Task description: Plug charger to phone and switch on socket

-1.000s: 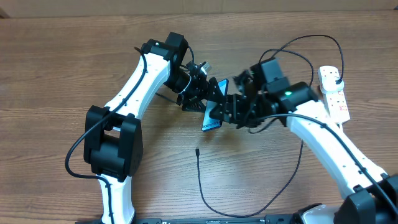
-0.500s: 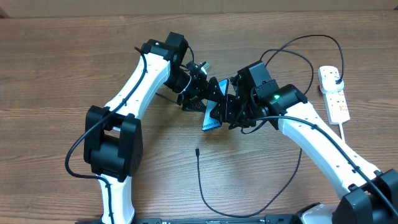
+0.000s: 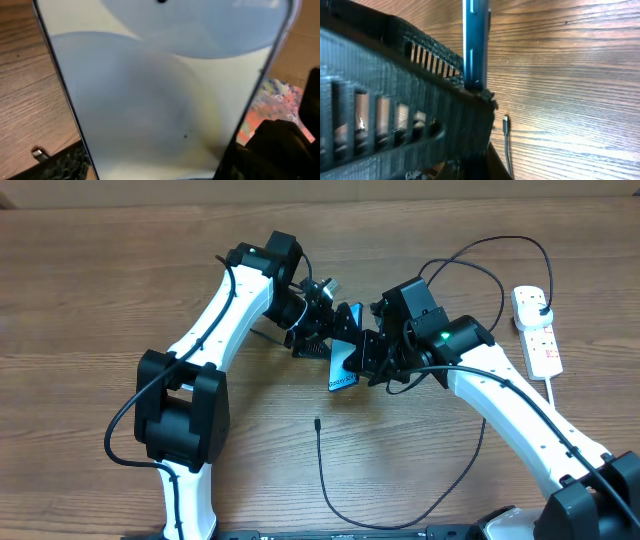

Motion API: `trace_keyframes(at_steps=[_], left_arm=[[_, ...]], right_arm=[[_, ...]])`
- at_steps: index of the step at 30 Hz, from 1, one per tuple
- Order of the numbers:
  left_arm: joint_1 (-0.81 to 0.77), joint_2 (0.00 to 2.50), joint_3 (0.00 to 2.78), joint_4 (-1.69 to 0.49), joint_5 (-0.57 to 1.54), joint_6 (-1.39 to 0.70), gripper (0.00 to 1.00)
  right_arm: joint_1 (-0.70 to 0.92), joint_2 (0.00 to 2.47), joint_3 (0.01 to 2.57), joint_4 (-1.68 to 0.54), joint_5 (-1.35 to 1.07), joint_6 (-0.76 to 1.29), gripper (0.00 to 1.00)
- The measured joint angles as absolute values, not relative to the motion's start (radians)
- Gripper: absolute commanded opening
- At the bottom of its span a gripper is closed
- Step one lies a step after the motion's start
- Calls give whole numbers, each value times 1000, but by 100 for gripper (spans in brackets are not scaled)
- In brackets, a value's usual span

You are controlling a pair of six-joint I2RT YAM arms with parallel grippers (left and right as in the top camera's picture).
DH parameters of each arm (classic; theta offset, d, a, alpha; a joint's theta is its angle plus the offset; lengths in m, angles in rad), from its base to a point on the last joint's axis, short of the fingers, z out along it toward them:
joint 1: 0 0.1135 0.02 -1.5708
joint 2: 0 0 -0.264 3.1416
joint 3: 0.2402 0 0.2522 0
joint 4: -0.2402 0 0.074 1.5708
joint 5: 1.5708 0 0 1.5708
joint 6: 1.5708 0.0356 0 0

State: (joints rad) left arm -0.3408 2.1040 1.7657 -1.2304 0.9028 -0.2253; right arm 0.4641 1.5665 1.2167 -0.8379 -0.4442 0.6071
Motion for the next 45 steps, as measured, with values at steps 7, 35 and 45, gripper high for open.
trace_keyframes(at_steps=[7, 35, 45], left_arm=[[-341, 2104, 1766, -1217, 908, -224, 94], [-266, 2106, 2007, -1100, 1481, -5, 62], [-257, 2106, 2136, -1114, 1502, -47, 52]], right_arm=[[457, 1568, 1217, -853, -455, 601, 4], [235, 1533, 1233, -497, -1024, 485, 4], [212, 1523, 1239, -381, -1149, 479, 4]])
